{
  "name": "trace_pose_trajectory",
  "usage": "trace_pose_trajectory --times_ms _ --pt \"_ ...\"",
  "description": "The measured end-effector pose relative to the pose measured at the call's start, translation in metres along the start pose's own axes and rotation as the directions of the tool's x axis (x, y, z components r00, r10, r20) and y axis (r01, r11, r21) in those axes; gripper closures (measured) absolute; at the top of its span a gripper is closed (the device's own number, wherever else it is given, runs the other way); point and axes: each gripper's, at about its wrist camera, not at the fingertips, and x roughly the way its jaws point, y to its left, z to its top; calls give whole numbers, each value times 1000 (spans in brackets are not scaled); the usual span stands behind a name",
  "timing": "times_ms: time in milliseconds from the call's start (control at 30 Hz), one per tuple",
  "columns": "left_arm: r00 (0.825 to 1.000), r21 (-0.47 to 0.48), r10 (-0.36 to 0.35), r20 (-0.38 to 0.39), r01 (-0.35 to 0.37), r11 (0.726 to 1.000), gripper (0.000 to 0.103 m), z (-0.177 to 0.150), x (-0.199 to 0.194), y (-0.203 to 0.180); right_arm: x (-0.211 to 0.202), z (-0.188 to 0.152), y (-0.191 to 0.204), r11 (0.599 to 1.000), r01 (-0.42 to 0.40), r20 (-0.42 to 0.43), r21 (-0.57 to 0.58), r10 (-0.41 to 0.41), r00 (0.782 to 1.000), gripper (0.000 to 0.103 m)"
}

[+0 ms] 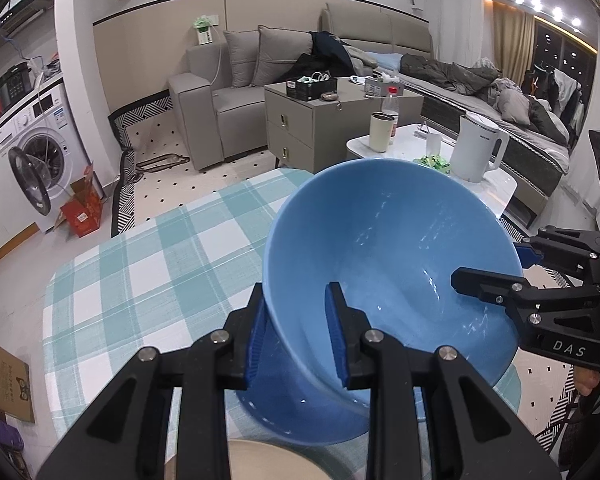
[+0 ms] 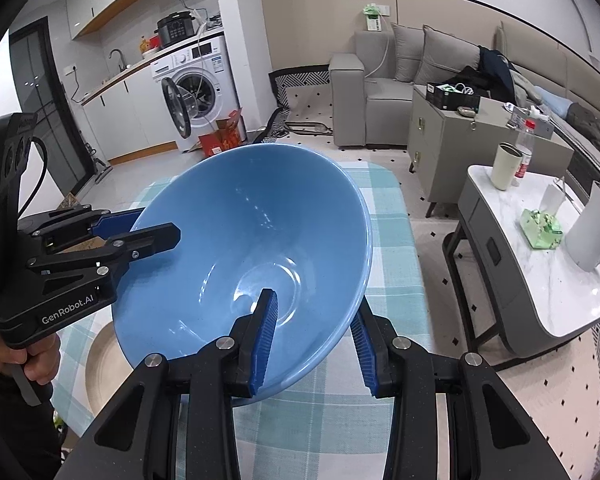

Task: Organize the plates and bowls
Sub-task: 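Lower the held light blue bowl into the dark blue bowl with both grippers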

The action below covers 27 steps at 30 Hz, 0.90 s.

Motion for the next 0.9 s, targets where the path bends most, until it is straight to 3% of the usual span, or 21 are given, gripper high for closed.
trace_pose_trajectory --times_ms 500,900 --pt "999 -50 44 2 -44 998 76 -20 -11 32 23 7 35 997 -53 -20 -57 52 998 66" --pt "999 -63 42 -18 -43 997 76 -31 -3 39 44 3 34 996 -65 -57 -67 61 996 66"
